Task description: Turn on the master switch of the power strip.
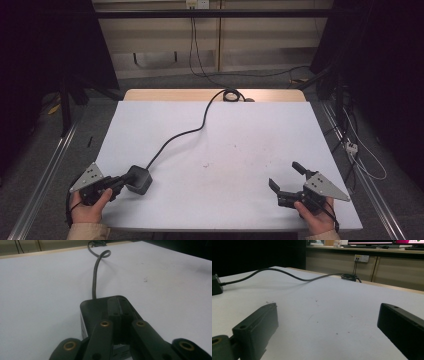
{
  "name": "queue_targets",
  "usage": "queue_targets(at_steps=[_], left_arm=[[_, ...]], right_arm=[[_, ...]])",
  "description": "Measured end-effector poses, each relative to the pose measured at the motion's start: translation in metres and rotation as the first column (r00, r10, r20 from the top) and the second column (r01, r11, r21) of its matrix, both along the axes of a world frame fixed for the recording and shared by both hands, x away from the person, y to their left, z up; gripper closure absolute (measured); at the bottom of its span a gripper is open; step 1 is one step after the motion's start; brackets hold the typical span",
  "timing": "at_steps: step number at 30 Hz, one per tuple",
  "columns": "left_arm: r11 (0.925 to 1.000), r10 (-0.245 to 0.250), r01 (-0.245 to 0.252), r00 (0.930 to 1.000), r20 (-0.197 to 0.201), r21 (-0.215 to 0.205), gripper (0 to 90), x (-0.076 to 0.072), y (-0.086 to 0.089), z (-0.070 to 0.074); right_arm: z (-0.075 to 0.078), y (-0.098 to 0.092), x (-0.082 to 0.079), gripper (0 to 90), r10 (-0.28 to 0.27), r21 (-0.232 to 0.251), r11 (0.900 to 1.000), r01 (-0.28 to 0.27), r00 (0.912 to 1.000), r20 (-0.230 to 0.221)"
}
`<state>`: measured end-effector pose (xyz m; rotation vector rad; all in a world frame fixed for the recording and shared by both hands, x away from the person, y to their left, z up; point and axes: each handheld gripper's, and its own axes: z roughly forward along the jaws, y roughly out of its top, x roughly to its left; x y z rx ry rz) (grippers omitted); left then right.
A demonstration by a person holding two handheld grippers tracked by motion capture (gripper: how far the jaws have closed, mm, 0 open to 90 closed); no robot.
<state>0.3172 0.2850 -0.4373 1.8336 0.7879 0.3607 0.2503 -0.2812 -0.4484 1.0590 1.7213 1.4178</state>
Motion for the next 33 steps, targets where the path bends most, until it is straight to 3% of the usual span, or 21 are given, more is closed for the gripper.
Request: queue_targets(at_steps=[21, 26, 29, 33], left_arm=[[0.9982, 0.011, -0.013, 0.9996, 0.025, 0.059, 90.0, -0.0036, -0.0038, 0.0036], [0.9985, 0.015, -0.016, 0.9997, 0.021, 0.052, 90.0, -0.0048, -0.0032, 0.0033], [0.9959, 0.011, -0.014, 0.9995, 0.030, 0.090, 90.0, -0.0059, -0.0053, 0.0043], [0.9971, 0.010, -0.012, 0.9997, 0.023, 0.075, 90.0, -0.0093, -0.0043, 0.0040]], right_arm=[[-0.0006, -0.0011, -0.0009, 3.2, -0.012, 0.003, 1.000, 0.012, 0.9999, -0.001], [-0.0006, -0.0008, -0.0009, 3.2, -0.013, 0.003, 1.000, 0.013, 0.9999, -0.001], [-0.0008, -0.0007, -0.0007, 3.2, -0.013, 0.003, 1.000, 0.013, 0.9999, -0.001], [-0.0008, -0.0004, -0.0002, 3.2, -0.012, 0.002, 1.000, 0.012, 0.9999, 0.001]])
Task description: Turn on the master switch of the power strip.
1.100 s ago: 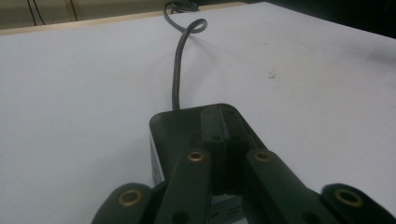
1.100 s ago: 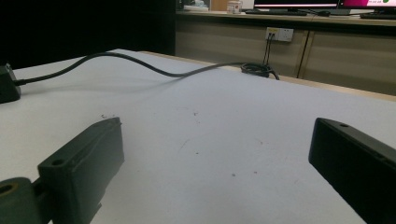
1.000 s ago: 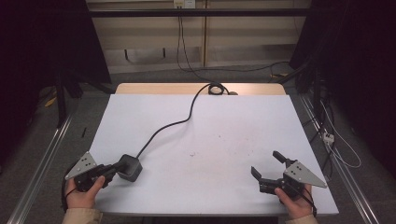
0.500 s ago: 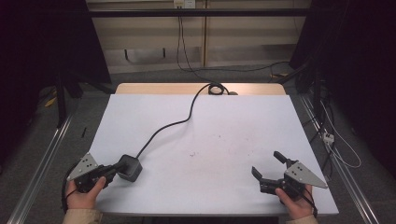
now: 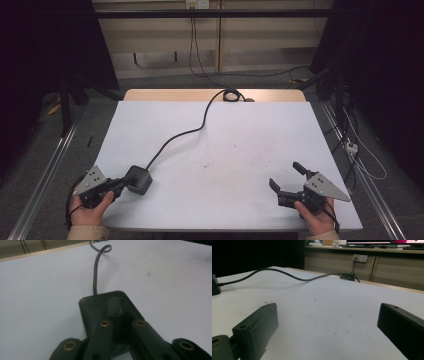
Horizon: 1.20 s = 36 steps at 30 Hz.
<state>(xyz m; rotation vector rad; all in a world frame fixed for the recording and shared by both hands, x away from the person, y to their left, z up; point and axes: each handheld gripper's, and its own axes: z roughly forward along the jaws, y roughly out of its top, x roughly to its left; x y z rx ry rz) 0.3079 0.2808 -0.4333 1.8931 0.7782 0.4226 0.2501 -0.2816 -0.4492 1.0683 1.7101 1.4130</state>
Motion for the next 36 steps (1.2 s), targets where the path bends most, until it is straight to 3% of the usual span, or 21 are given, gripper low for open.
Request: queue_targets(at_steps=[11, 13, 36], left_arm=[[0.9989, -0.002, 0.001, 1.0000, -0.007, -0.047, 90.0, 0.0005, 0.0034, -0.0020], [0.9994, -0.003, 0.003, 1.0000, -0.005, -0.033, 90.0, 0.0004, 0.0030, -0.0013], [0.9986, 0.007, -0.007, 0.9998, -0.017, -0.052, 90.0, 0.0018, 0.0024, 0.0002]], right_arm=[[-0.0001, 0.0030, 0.0034, 3.2, 0.011, -0.003, 1.000, -0.011, 0.9999, 0.000], [-0.0001, 0.0027, 0.0037, 3.2, 0.010, -0.002, 1.000, -0.010, 0.9999, -0.001], [0.0003, 0.0022, 0.0035, 3.2, 0.013, -0.003, 1.000, -0.013, 0.9999, 0.000]])
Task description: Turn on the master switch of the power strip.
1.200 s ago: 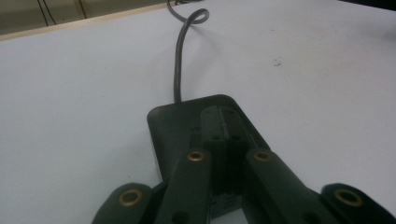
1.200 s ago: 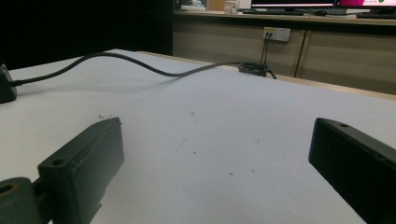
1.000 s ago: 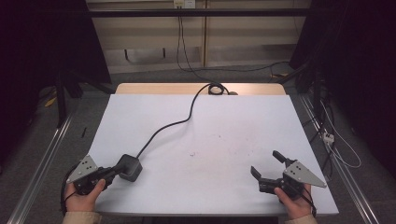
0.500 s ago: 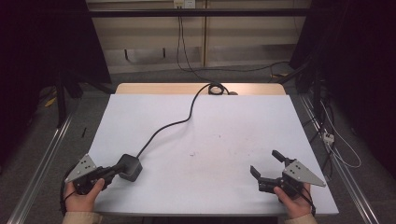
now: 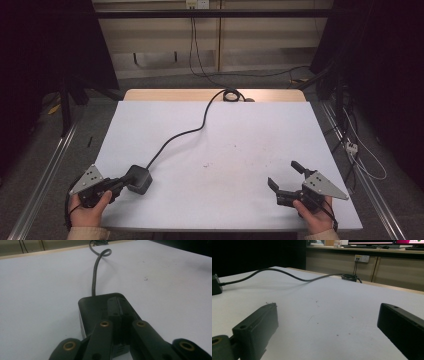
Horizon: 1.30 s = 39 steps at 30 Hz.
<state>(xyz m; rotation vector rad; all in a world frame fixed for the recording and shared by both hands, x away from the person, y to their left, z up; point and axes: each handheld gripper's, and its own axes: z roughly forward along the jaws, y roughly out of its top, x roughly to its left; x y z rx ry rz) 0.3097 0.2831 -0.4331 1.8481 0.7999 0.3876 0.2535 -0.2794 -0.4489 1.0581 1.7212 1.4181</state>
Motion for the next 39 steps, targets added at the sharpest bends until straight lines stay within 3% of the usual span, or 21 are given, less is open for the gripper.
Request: queue_targets(at_steps=[39], left_arm=[[0.9995, 0.010, -0.010, 1.0000, 0.000, -0.030, 82.6, 0.0019, -0.0017, 0.0049]], right_arm=[[0.0004, 0.0003, 0.0003, 3.3, -0.001, 0.000, 1.000, 0.001, 1.0000, 0.003]])
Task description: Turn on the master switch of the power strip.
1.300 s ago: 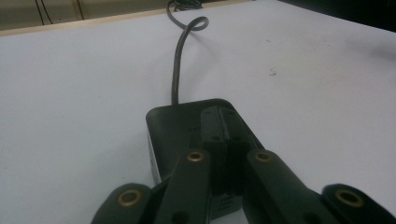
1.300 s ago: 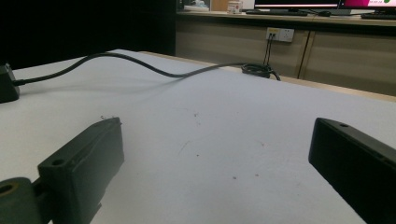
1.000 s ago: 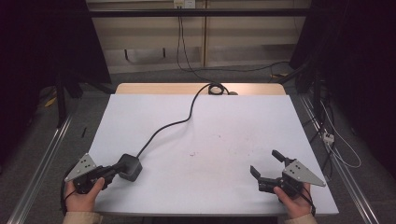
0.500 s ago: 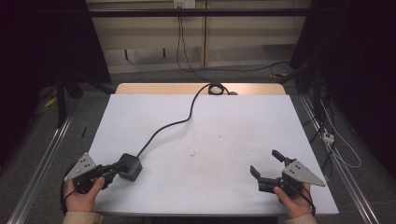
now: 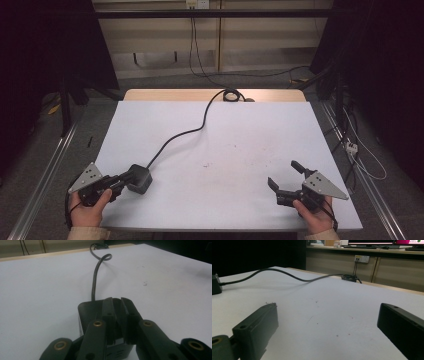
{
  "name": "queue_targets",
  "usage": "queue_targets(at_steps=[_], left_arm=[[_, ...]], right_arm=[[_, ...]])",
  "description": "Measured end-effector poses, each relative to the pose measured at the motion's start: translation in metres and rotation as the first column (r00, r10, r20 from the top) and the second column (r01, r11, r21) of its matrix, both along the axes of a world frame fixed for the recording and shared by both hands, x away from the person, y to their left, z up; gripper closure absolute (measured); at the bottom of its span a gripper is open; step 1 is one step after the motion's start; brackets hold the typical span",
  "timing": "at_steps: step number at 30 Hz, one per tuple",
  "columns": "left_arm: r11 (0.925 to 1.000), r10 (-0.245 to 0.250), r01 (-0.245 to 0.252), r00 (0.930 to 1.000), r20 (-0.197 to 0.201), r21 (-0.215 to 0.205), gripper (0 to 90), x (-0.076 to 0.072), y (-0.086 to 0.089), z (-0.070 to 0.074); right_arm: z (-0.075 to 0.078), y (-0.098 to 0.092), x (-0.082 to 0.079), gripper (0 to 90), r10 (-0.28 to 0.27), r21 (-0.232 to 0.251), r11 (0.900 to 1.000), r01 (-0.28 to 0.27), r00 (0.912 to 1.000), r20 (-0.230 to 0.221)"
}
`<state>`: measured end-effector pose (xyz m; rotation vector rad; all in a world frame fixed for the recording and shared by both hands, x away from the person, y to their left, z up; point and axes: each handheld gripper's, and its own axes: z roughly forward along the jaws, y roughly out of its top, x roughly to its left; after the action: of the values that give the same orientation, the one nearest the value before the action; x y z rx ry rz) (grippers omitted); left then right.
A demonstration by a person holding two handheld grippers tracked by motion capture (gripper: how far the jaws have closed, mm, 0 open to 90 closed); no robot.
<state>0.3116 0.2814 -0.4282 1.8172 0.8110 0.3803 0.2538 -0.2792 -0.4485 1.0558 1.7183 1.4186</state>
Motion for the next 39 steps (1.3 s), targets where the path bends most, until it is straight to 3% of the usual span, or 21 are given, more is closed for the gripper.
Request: queue_targets(at_steps=[26, 39], left_arm=[[0.9993, 0.011, -0.011, 0.9999, 0.004, -0.035, 67.5, 0.0026, -0.0011, 0.0015], [0.9980, 0.030, -0.030, 0.9995, 0.005, -0.056, 52.6, 0.0036, -0.0013, 0.0019]], right_arm=[[-0.0004, 0.0001, 0.0004, 3.3, -0.001, -0.002, 1.000, 0.001, 1.0000, 0.000], [-0.0002, 0.0004, 0.0006, 3.3, 0.000, -0.005, 1.000, 0.000, 1.0000, 0.001]])
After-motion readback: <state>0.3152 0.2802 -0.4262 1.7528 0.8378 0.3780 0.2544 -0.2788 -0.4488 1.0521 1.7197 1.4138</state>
